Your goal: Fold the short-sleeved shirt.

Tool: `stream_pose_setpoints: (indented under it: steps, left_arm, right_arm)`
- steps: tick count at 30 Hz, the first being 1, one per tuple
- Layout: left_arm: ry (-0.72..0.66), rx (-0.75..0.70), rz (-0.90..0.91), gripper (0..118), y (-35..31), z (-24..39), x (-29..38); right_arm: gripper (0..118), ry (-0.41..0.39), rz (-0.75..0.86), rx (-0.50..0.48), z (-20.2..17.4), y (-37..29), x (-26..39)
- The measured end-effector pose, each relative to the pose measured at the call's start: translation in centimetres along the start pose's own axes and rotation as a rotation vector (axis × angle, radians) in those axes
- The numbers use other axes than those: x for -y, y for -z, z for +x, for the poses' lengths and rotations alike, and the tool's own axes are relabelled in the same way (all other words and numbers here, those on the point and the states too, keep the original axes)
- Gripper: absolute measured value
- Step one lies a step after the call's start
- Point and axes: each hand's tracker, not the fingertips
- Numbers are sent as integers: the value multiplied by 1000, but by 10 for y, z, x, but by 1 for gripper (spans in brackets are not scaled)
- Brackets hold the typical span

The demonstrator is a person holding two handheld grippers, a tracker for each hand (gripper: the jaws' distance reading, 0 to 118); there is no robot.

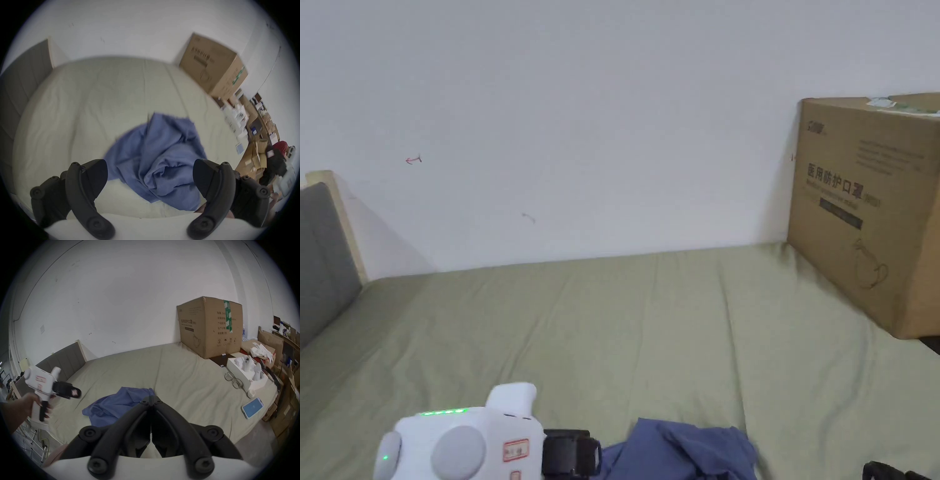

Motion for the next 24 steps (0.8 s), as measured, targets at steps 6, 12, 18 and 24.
stream_pose_setpoints:
  steps: [6, 12, 18, 24]
  left_arm:
    - [84, -84, 536, 35, -125, 21, 53]
    - [146, -319, 879, 1, -166, 38, 127]
    - [38, -373, 789, 0, -158, 37, 163]
    - [60, -420, 769, 0, -156, 36, 166]
  right_arm:
    - [0, -80, 183, -45, -38, -22, -15]
    - [0, -126, 452, 19, -63, -49, 7]
    - [0, -67, 451, 112, -63, -57, 29]
    - [0, -67, 446, 96, -62, -54, 26]
